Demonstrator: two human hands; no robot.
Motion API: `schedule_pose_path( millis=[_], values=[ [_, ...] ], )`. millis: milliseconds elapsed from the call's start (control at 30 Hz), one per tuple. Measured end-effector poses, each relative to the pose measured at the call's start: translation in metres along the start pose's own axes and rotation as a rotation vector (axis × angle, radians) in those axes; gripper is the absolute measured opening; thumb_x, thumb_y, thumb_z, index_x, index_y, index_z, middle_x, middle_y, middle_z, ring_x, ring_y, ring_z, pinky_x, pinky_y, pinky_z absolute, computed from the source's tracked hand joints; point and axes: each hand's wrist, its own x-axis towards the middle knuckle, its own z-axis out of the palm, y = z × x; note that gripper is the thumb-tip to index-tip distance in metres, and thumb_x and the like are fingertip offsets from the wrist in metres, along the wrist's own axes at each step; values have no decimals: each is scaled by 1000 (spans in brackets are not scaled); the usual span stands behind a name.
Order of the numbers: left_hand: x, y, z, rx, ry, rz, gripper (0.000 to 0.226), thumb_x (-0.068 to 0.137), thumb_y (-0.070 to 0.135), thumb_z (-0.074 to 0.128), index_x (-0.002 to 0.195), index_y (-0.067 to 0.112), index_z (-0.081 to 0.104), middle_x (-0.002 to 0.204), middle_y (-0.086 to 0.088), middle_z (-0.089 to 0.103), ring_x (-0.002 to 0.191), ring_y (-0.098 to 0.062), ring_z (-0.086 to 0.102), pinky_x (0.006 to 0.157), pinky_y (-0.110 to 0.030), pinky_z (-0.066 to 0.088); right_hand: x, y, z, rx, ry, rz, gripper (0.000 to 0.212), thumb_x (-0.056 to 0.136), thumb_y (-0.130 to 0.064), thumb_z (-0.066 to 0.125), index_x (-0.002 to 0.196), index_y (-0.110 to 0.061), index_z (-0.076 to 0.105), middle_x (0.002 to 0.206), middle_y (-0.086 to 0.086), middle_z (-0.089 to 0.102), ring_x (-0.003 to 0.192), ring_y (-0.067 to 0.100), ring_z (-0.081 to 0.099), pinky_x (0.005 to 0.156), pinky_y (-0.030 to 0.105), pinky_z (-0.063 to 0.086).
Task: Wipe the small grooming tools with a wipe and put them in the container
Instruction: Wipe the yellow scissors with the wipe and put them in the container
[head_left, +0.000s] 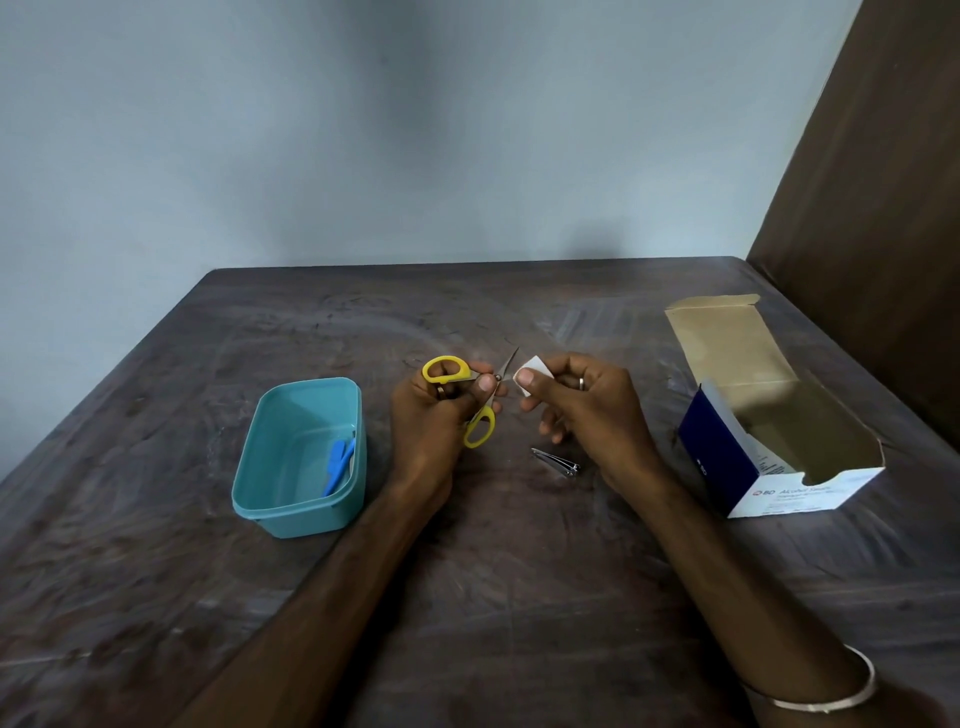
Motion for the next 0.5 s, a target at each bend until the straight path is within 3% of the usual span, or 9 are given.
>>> schedule_pose_path(
  millis=[133,267,500],
  values=[
    [0,3,2,-23,15,-4,12,85,-7,66,87,5,69,78,-13,72,66,-13,72,64,-25,58,1,-1,-2,11,26,-16,9,88,-19,74,89,-11,73,75,10,76,48,22,59,47,29,43],
    [1,3,0,-21,38,10,14,86,-4,67,83,9,70,74,-4,74,74,-17,74,72,-34,61,3,-2,-7,69,60,-9,5,92,-18,68,92,-14,71,78,9,76,46,18,58,44,27,43],
    [-1,-1,3,20,41,24,14,85,-3,69,83,11,71,75,-4,73,73,-17,71,68,-28,58,-1,-3,3,56,-63,-18,19,91,-15,70,101,-1,63,81,12,77,43,24,57,43,27,40]
  ],
)
